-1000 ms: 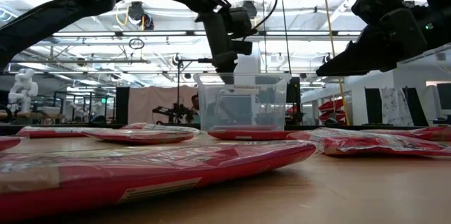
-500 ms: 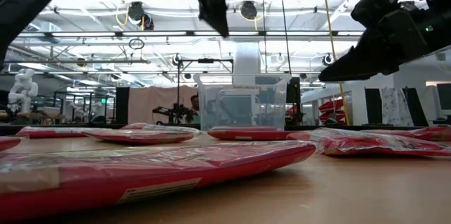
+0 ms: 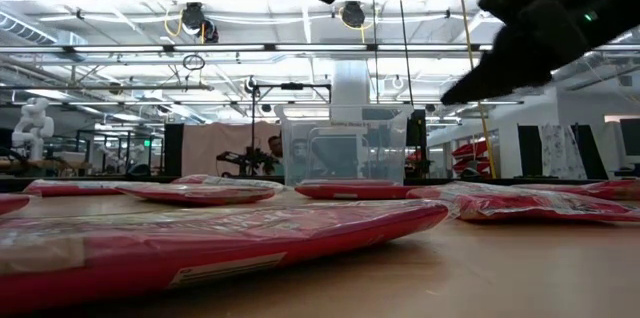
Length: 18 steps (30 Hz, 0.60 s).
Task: Sort popcorn bags into baskets
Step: Put the popcorn bags into the transparent bin
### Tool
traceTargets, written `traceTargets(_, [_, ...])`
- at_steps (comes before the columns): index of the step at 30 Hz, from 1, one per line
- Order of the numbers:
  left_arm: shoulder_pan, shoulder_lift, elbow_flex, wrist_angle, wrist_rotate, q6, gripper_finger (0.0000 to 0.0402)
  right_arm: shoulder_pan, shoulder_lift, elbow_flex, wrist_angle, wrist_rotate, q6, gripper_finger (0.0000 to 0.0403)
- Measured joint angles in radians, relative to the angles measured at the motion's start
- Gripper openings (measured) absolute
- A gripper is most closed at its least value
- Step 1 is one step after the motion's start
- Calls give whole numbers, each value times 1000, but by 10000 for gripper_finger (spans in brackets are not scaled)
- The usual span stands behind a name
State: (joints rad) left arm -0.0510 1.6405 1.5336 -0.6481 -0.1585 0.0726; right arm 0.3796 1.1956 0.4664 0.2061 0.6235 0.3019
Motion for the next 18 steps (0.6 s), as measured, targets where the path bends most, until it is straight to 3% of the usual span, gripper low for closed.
traceTargets(8, [-88, -47, -403, 446, -27, -112, 73, -43, 134, 127, -52, -51, -40, 212])
traceTargets(18, [-87, -37, -750, 735, -201, -135, 216, -46, 297, 173, 60, -53, -29, 212])
